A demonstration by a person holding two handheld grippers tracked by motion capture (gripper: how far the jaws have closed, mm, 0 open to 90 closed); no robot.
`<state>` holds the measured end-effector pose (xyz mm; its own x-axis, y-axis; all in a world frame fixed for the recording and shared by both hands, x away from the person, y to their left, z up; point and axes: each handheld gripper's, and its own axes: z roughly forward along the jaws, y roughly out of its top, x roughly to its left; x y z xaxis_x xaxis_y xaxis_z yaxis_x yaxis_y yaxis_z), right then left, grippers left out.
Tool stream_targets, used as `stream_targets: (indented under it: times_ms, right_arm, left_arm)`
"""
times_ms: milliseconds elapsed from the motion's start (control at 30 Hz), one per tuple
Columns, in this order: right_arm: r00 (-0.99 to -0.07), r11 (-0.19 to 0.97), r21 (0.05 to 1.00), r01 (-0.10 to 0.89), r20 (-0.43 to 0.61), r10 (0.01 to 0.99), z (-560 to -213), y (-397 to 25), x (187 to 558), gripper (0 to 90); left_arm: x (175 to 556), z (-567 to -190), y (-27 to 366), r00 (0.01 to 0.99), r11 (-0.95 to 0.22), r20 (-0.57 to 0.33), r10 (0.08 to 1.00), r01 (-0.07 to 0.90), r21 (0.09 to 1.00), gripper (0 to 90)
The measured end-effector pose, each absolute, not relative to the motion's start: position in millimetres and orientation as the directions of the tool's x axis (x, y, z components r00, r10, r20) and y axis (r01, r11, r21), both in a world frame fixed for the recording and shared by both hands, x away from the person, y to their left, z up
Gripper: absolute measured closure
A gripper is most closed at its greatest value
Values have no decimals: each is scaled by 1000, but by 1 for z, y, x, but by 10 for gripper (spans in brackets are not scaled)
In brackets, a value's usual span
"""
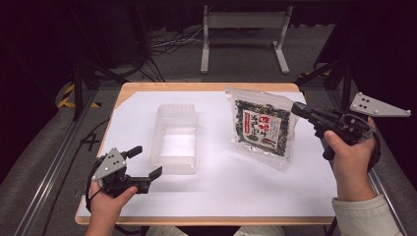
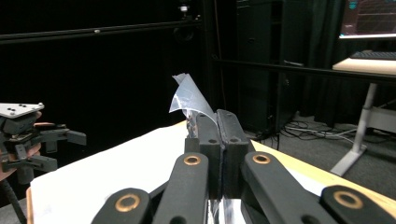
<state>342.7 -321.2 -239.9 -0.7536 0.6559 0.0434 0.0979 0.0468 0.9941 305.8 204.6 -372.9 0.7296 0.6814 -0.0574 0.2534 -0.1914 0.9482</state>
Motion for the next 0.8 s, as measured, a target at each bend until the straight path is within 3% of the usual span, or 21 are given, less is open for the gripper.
stream_targets:
  times_ms: [800]
  right_arm:
    - [-847,58,996,70,28,530,-222,-277,332,900]
  left_arm:
    - [324,-338,155,800,-171,-60,597,200,965,63]
